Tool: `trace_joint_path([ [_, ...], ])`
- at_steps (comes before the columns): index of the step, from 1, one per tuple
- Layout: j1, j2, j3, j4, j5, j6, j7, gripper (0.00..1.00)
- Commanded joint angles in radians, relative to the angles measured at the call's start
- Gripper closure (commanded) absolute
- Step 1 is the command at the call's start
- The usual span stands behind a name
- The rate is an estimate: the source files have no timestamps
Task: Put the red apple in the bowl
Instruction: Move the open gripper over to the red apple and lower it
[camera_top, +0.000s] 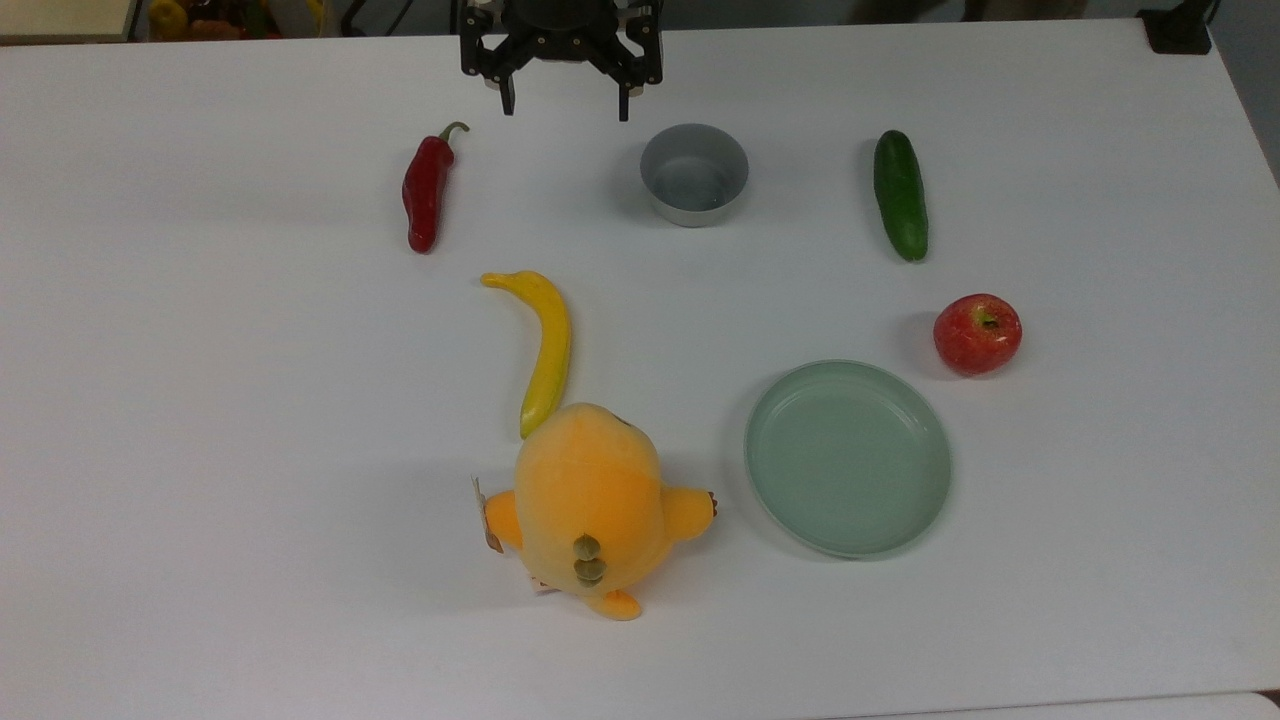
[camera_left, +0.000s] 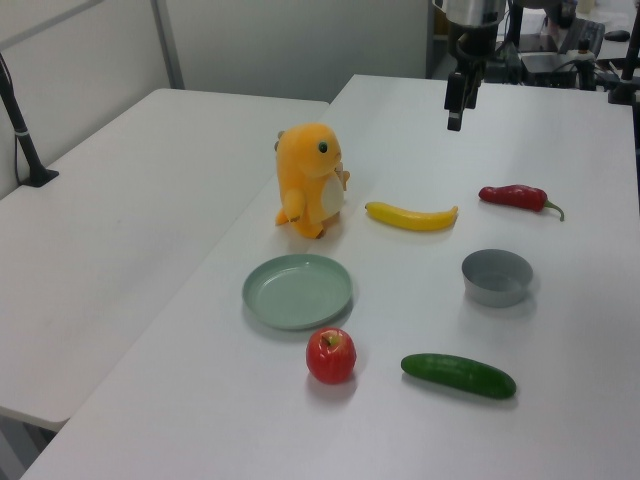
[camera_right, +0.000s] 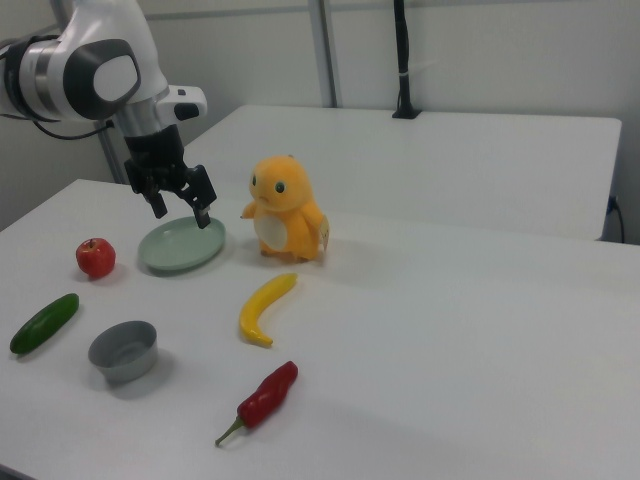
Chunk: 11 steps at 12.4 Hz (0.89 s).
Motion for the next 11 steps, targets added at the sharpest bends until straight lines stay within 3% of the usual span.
trace_joint_path([
  [1, 0.016, -0.049, -0.019, -0.058, 0.007, 0.035, -0.022, 0.0],
  [7, 0.029, -0.034, -0.008, -0.07, 0.008, 0.099, -0.009, 0.0],
  [9, 0.084, -0.009, 0.007, -0.058, 0.014, 0.11, -0.003, 0.0],
  [11, 0.104, 0.058, 0.058, 0.008, 0.065, 0.154, 0.09, 0.0],
])
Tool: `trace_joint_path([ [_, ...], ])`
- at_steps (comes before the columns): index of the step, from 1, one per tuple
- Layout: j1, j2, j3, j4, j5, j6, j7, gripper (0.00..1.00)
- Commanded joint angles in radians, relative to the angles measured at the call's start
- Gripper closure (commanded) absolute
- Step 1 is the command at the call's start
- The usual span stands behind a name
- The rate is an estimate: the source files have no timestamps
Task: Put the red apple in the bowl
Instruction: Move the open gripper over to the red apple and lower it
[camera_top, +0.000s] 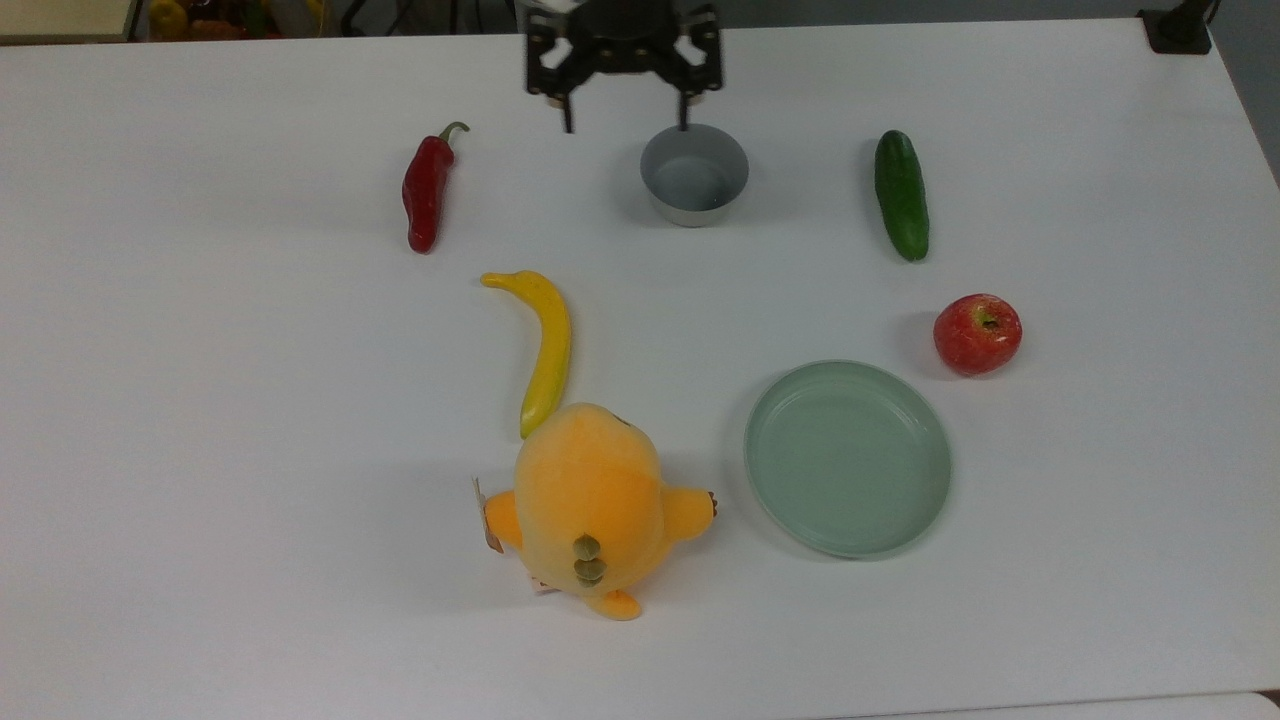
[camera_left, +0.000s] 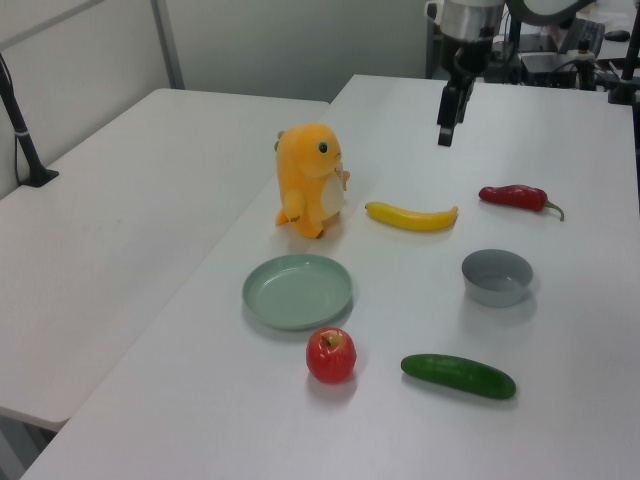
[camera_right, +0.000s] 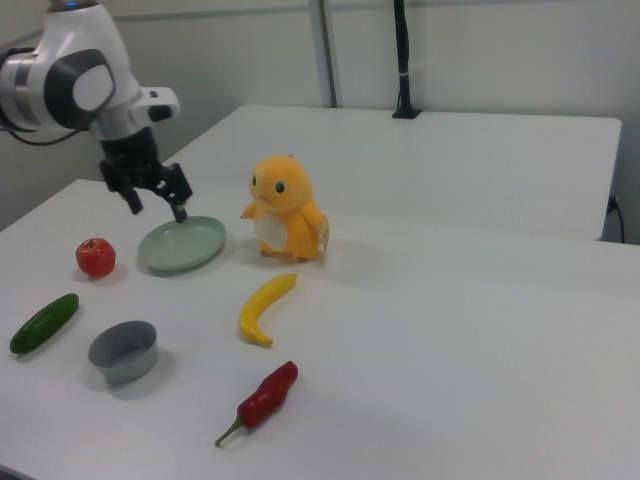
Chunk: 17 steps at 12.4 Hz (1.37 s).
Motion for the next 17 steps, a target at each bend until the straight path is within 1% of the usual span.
trace_joint_path([
  [1, 0.039, 0.113, 0.079, 0.105, 0.04, 0.062, 0.167, 0.0],
  [2, 0.055, 0.167, 0.106, 0.152, 0.032, 0.065, 0.247, 0.0],
  [3, 0.085, 0.206, 0.11, 0.192, 0.03, 0.076, 0.304, 0.0],
  [5, 0.177, 0.275, 0.11, 0.222, 0.02, 0.146, 0.387, 0.0],
  [6, 0.217, 0.321, 0.11, 0.251, -0.008, 0.191, 0.431, 0.0],
  [7, 0.243, 0.357, 0.11, 0.26, -0.046, 0.219, 0.459, 0.0],
  [8, 0.257, 0.384, 0.11, 0.268, -0.066, 0.269, 0.455, 0.0],
  [9, 0.279, 0.416, 0.11, 0.283, -0.068, 0.317, 0.458, 0.0],
  [11, 0.297, 0.488, 0.11, 0.358, -0.071, 0.332, 0.458, 0.0],
  [13, 0.3, 0.548, 0.108, 0.412, -0.072, 0.337, 0.458, 0.0],
  [15, 0.312, 0.58, 0.108, 0.424, -0.083, 0.383, 0.458, 0.0],
  [17, 0.325, 0.605, 0.108, 0.426, -0.115, 0.395, 0.459, 0.0],
])
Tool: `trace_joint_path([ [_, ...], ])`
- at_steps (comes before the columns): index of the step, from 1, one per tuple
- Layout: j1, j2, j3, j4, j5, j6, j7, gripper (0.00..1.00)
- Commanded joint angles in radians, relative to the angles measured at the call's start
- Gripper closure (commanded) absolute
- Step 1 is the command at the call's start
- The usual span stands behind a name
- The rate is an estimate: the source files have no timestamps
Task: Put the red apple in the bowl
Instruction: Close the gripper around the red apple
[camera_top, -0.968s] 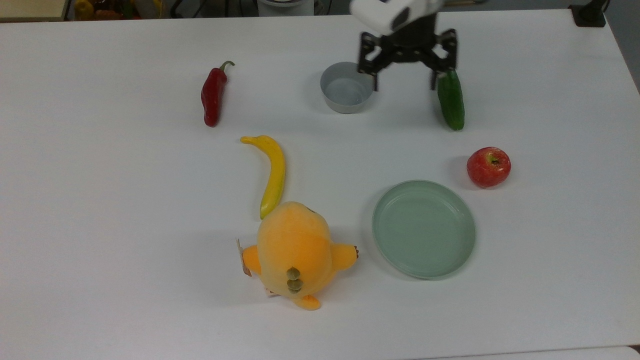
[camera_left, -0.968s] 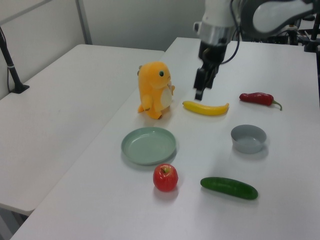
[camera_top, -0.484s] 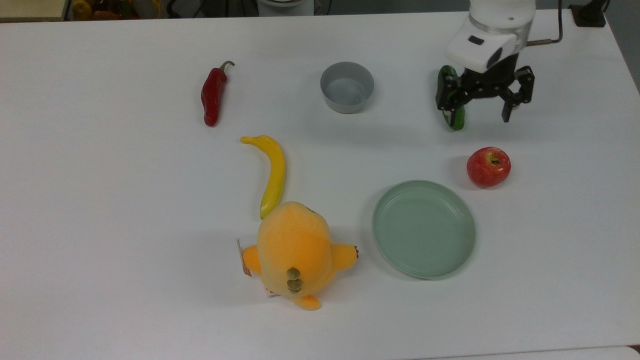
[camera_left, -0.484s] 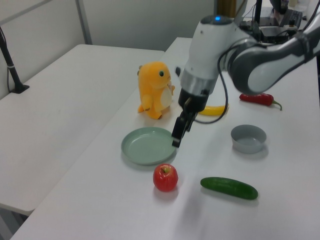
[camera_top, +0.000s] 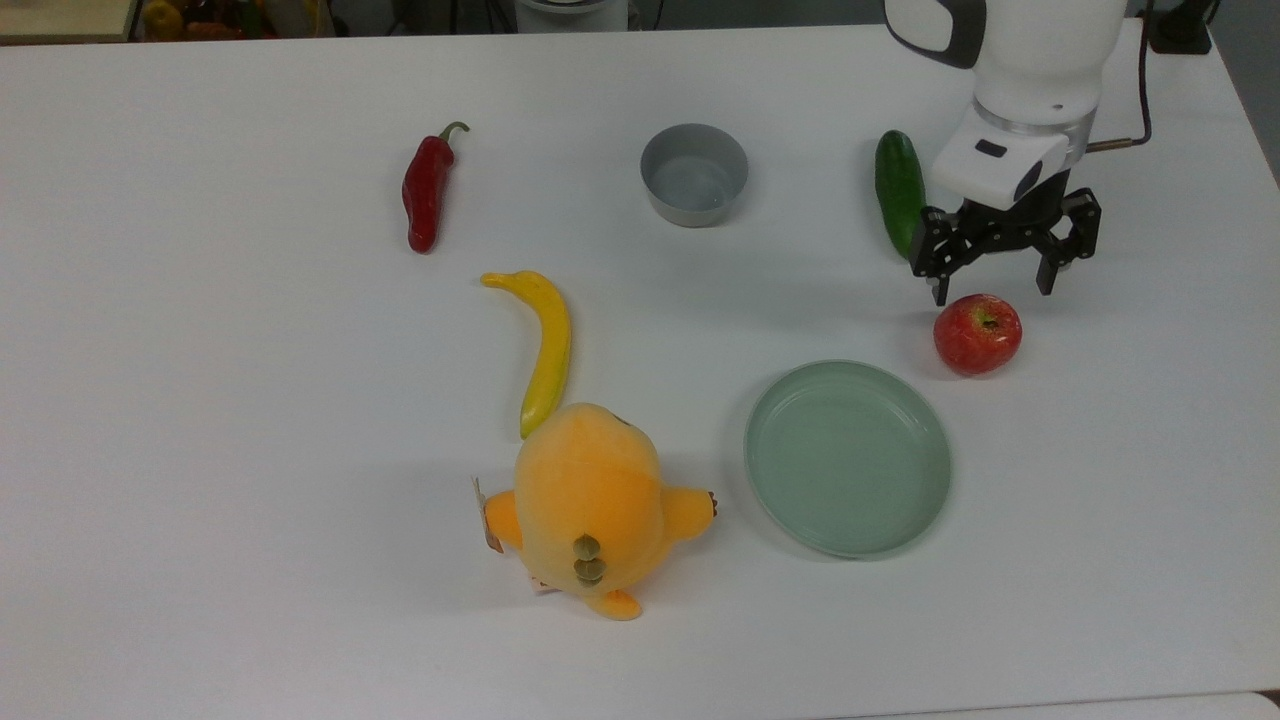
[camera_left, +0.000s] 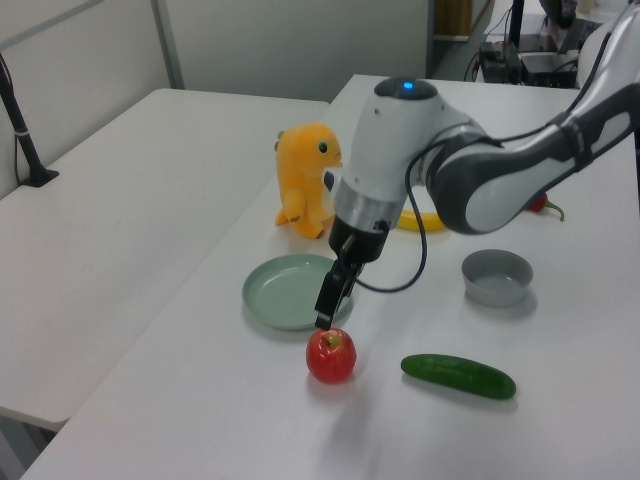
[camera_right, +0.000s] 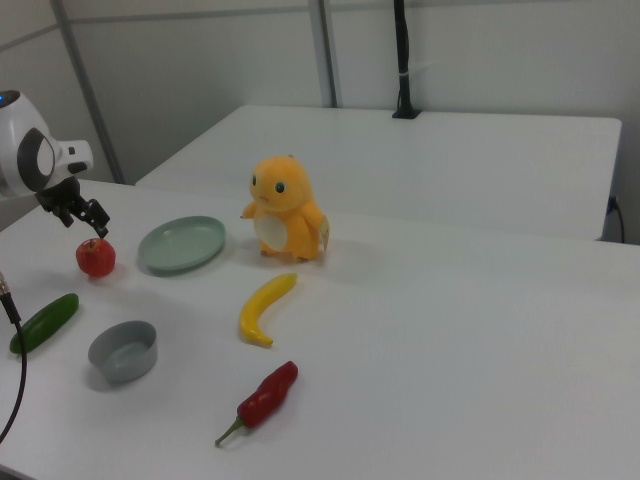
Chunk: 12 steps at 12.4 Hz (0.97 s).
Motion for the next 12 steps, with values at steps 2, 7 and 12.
trace_joint_path([
  [2, 0.03, 0.059, -0.011, 0.028, -0.05, 0.058, 0.014, 0.0],
  [7, 0.042, 0.09, -0.013, 0.028, -0.054, 0.078, 0.011, 0.0],
  [12, 0.042, 0.11, -0.014, 0.028, -0.079, 0.092, 0.014, 0.01],
])
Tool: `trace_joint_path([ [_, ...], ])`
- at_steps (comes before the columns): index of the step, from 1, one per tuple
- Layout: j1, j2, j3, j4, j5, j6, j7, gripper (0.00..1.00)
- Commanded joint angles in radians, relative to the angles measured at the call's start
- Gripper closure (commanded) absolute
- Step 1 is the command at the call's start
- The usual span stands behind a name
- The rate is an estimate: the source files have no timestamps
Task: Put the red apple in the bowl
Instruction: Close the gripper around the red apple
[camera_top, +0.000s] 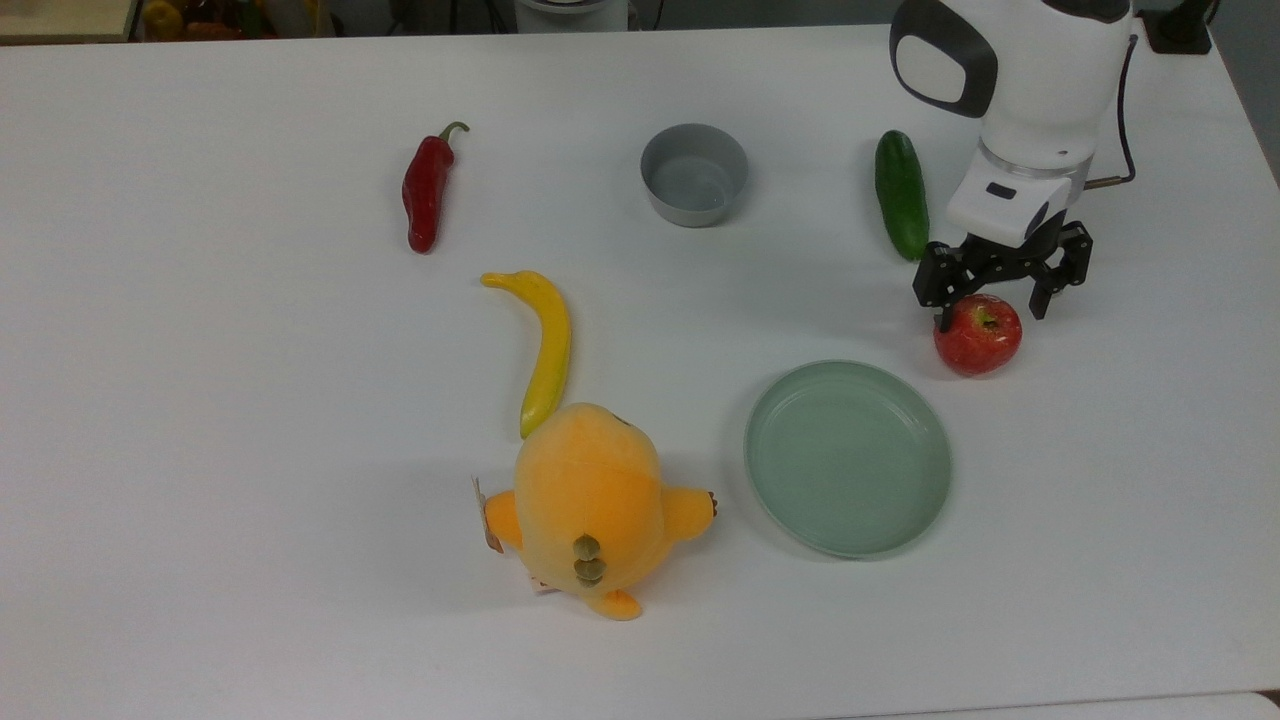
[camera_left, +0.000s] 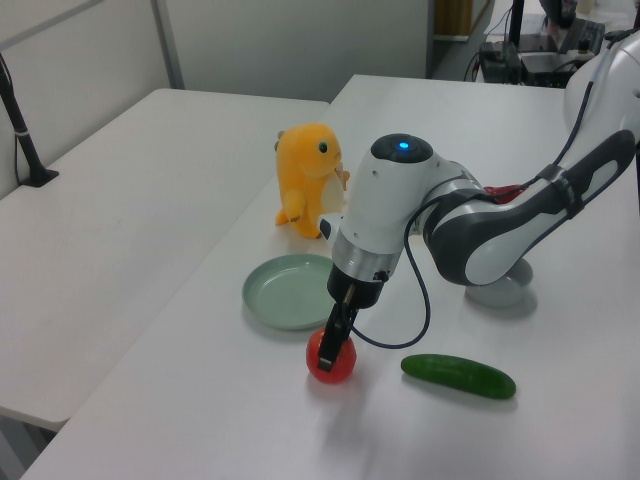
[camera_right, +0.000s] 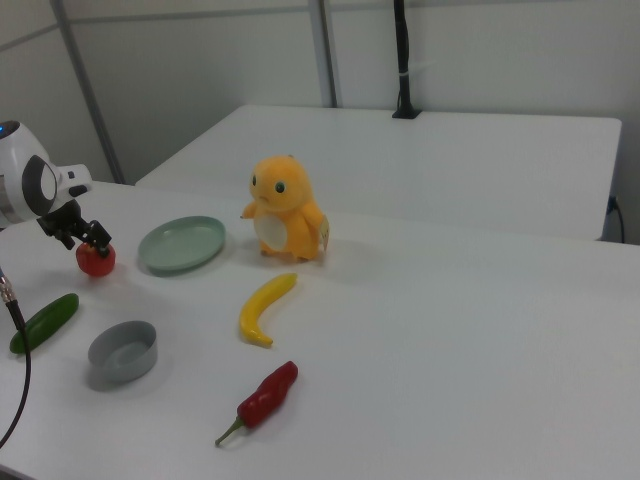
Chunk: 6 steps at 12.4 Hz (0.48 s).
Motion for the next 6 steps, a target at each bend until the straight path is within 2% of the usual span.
trace_joint_path([
  [1, 0.013, 0.021, -0.014, 0.02, -0.026, 0.024, 0.014, 0.25],
  [2, 0.015, 0.021, -0.014, 0.018, -0.039, 0.024, 0.019, 0.59],
  [3, 0.014, 0.021, -0.014, 0.018, -0.039, 0.024, 0.019, 0.71],
  [4, 0.015, 0.021, -0.014, 0.017, -0.039, 0.024, 0.019, 0.74],
  [6, 0.014, 0.018, -0.014, 0.017, -0.039, 0.023, 0.019, 0.74],
])
